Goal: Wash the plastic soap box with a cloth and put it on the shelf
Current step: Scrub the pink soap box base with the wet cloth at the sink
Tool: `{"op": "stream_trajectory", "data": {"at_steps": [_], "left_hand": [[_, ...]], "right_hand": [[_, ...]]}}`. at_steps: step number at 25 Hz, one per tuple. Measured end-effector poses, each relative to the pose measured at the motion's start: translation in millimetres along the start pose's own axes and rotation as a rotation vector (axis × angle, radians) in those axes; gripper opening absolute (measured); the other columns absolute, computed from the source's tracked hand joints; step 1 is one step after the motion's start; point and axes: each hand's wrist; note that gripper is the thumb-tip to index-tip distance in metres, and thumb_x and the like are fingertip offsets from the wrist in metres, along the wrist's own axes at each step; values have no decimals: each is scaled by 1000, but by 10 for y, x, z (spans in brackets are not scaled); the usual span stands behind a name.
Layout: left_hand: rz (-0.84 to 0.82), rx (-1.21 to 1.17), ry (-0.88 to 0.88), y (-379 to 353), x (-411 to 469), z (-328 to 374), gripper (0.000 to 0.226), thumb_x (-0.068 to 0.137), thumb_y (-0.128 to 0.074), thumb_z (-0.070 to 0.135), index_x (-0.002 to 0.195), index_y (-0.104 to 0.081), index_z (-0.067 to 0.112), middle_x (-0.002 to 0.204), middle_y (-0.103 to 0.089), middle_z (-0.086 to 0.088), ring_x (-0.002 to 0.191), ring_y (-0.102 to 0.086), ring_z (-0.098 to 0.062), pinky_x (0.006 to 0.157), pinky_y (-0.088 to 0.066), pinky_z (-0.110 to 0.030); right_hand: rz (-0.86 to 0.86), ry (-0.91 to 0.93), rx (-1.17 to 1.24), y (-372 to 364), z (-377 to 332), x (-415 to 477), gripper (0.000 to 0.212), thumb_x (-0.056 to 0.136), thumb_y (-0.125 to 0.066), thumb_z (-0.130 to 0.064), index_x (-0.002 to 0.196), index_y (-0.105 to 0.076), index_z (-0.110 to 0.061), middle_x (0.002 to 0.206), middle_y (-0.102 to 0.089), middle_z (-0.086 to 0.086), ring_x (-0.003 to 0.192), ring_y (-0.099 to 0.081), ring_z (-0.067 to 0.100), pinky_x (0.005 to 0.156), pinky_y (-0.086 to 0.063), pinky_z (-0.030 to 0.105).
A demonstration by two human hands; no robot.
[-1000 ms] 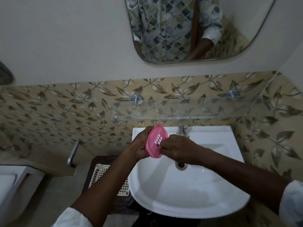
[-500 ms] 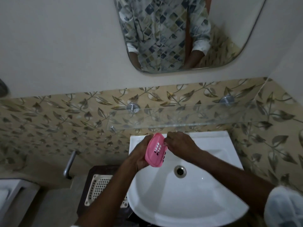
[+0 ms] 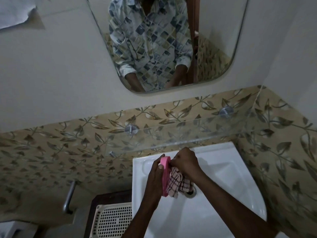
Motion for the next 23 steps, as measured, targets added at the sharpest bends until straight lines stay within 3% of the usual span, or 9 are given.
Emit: {"op": "stream_trajectory", "data": {"at_steps": [4,6,9,12,15,17,19,20,23], "left_hand": [[-20,-122,133,41,-24,11,46,98,-41,56,132,-56,29,125,-65,-22,112,-59,-54,90,-47,-72],[-24,-184,243,65,30,52,57,98,-40,56,137,-53,15,124,-62,-32,111,-56,-60,86,-50,-67],[-2,-219,341,53,97,183,67,95,-41,52,137,-51,1,128,-57,-38,115,-52,-63,83,-50,-61],[36,-270,363,48,125,168,66,93,-50,49,137,-51,0,132,-56,-34,121,-50,-58,96,-43,-69],[38,-371,339,58,117,188,52,102,-39,42,132,-57,4,127,-63,-27,119,-59,-43,91,-53,-50],[50,-397,354,105,163,154,52,102,-40,44,128,-60,3,118,-70,-23,110,-66,-35,90,-56,-43],[72,-465,397,167,184,117,57,100,-44,48,128,-59,0,116,-69,-26,104,-67,-35,90,-55,-46],[64,-522,431,193,188,107,61,98,-44,51,129,-58,0,119,-67,-29,105,-65,-37,91,-53,-48],[9,-643,436,309,229,90,75,91,-46,56,137,-52,-3,111,-66,-28,96,-65,-36,86,-53,-47]], "right_hand": [[99,127,-63,-94,-47,-80,27,75,-70,-24,55,-63,-6,51,-57,2,58,-60,21,53,-40,31],[188,207,-18,-125,-57,-128,27,77,-66,-21,54,-61,-9,51,-55,1,56,-58,20,54,-36,27],[254,393,73,-154,-106,-175,17,84,-66,-14,70,-73,-7,69,-71,4,67,-64,16,64,-47,27],[242,508,134,-134,-124,-185,9,84,-68,-8,82,-76,-4,81,-74,8,77,-67,19,74,-53,32],[274,733,51,-193,14,-268,10,88,-65,-2,89,-75,-1,89,-74,14,84,-69,26,82,-55,33],[76,838,25,-253,167,-356,16,93,-60,-7,91,-75,-2,87,-75,14,80,-71,26,81,-57,32],[-269,759,8,-251,230,-383,22,98,-58,-15,93,-75,-4,84,-76,13,76,-73,26,75,-59,34],[-319,724,15,-203,251,-336,17,96,-61,-17,95,-76,-8,86,-76,8,77,-73,20,74,-58,31],[-51,397,386,18,385,-106,22,80,-80,-14,101,-75,-16,90,-76,-2,85,-72,9,76,-55,27]]}}
Point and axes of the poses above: each hand's wrist, its own x-axis towards the middle knuckle, its own y-axis out of the back of the hand, z = x × y
